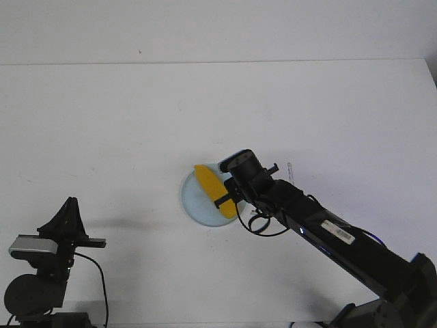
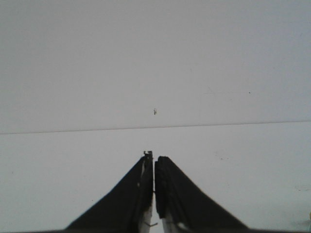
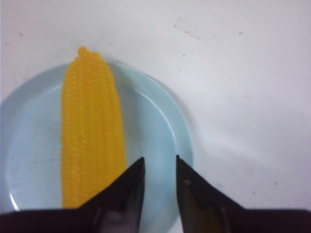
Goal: Place corn on plate with both arms
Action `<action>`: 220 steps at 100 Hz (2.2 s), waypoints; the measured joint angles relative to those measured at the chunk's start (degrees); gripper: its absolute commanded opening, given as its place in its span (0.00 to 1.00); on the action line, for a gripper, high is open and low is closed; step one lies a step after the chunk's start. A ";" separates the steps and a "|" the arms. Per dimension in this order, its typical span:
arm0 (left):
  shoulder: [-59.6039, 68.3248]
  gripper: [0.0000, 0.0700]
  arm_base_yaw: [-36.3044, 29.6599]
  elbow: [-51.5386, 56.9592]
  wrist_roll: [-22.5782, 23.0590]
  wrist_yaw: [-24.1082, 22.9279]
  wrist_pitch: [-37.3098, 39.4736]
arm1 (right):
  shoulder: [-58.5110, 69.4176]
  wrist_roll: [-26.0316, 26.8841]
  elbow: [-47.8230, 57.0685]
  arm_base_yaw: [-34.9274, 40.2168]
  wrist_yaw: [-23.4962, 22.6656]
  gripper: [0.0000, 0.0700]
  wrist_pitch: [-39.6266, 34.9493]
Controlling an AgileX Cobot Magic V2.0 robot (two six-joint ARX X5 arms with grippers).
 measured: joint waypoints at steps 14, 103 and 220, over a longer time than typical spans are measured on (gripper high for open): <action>0.00 0.00 -0.02 0.00 0.00 0.00 0.00 | -7.87 -0.63 -9.09 -2.75 -0.02 0.01 7.39; 0.00 0.00 0.00 0.00 0.00 0.00 0.00 | -52.87 -7.30 -46.34 -35.67 -2.71 0.01 35.80; 0.00 0.00 0.00 0.00 0.00 0.00 -0.02 | -74.10 -6.62 -49.66 -36.13 -11.08 0.01 34.36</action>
